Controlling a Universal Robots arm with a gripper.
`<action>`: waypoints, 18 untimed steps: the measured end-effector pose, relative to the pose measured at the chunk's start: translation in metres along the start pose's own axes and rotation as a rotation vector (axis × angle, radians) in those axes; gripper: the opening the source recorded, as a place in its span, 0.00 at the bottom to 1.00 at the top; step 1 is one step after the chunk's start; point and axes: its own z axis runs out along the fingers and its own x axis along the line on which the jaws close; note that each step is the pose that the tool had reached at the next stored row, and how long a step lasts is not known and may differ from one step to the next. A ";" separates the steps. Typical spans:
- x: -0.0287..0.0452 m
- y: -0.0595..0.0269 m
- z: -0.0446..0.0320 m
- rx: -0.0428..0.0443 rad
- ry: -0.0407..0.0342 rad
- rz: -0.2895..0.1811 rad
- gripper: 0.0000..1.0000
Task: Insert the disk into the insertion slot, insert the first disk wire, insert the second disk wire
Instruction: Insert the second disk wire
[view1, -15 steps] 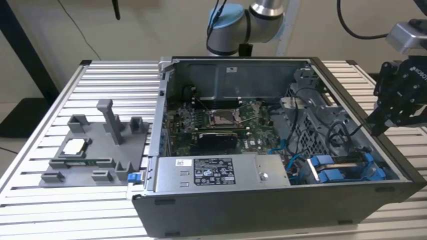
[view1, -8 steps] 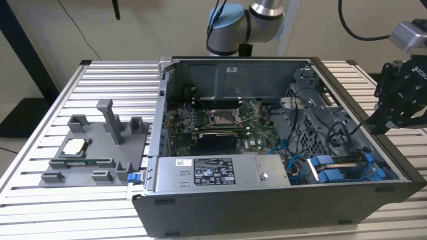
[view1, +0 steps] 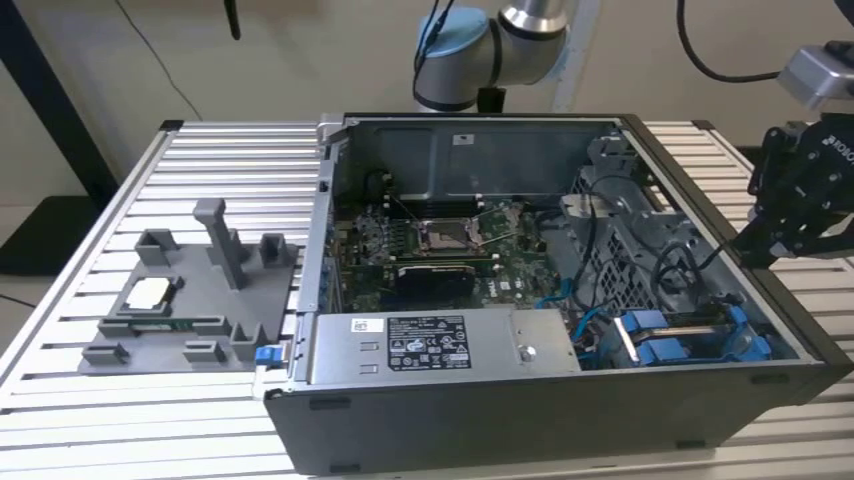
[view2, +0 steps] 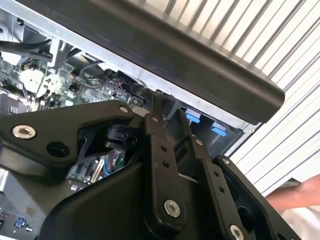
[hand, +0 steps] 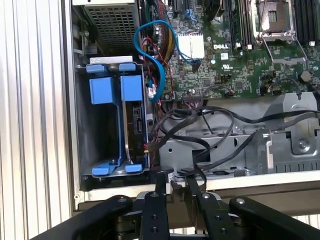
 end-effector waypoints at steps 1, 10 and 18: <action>0.0001 0.0000 0.0001 -0.0005 -0.0125 0.000 0.29; 0.0045 -0.0009 0.0024 -0.0058 -0.1029 0.004 0.27; 0.0151 -0.0025 0.0016 -0.0060 -0.1038 0.005 0.16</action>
